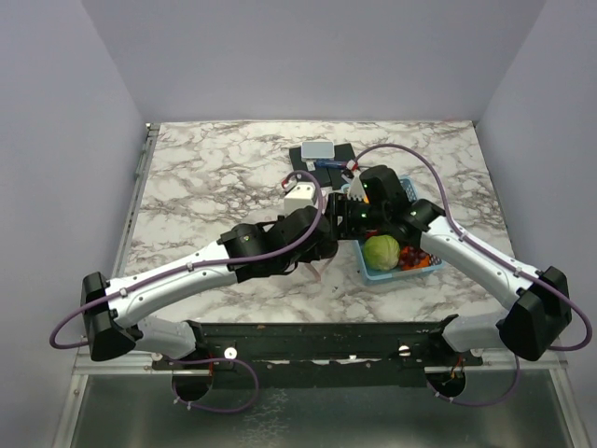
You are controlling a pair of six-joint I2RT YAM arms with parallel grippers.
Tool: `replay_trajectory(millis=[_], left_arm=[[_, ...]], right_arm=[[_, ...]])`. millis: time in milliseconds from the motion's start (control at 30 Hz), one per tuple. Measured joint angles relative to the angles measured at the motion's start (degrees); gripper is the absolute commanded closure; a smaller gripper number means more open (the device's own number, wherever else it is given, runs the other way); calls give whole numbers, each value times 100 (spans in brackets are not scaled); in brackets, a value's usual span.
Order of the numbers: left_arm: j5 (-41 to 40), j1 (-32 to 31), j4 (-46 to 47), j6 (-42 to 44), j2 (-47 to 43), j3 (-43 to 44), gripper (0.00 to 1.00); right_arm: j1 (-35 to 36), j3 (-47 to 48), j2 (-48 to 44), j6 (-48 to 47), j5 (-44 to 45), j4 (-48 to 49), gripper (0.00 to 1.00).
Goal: Place the food in the zip-top bag and seal the zipper
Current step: Place the fake vegetable in the zipper food storage bag, then adjust the zipper food storage bag at the center of the board.
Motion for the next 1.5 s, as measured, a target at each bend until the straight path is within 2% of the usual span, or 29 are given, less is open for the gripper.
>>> replay_trajectory(millis=[300,600,1067,1300,1500], left_arm=[[-4,-11,39,-68,-363,162,100],[-203,-24,48,-247,-654,162,100],[-433,-24,44,-463,-780,136,100],[-573,-24,11,-516,-944,170,100],[-861,-24,-280,-463,-944,713,100]], right_arm=[[61,0,-94,223,179,225,27],[61,-17,-463,367,297,356,13],[61,-33,-918,444,350,313,12],[61,240,-1154,205,474,-48,17],[61,645,-1357,0,527,-341,21]])
